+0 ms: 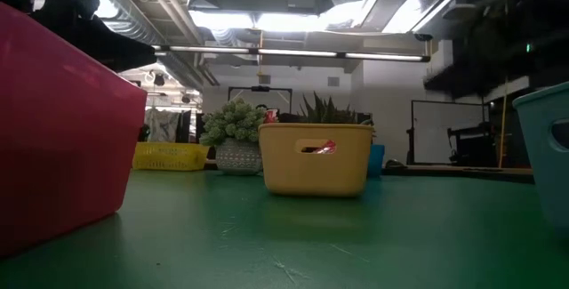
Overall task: Sort candy
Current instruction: Return to Home Position
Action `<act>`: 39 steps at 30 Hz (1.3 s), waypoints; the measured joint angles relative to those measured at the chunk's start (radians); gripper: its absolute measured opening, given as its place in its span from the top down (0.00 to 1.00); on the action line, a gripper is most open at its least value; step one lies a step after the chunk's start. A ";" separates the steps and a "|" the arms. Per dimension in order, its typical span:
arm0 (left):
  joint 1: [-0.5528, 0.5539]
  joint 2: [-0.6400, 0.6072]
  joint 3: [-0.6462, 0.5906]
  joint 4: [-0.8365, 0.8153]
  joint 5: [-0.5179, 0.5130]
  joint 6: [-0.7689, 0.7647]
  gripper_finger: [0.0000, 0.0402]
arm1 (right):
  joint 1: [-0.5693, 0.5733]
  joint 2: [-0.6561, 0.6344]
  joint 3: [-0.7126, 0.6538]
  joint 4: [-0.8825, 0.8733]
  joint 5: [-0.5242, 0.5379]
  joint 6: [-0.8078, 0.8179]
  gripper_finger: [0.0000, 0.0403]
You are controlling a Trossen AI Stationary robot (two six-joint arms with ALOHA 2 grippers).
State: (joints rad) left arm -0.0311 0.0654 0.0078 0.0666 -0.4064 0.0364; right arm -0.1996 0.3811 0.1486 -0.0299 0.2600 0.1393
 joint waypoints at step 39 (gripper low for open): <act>0.000 0.000 0.000 0.000 0.004 0.000 0.56 | 0.010 -0.323 -0.141 0.053 -0.296 -0.138 0.59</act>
State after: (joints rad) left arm -0.0316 0.0653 0.0078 0.0669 -0.4024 0.0359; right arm -0.1898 0.0585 0.0074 0.0229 -0.0362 0.0009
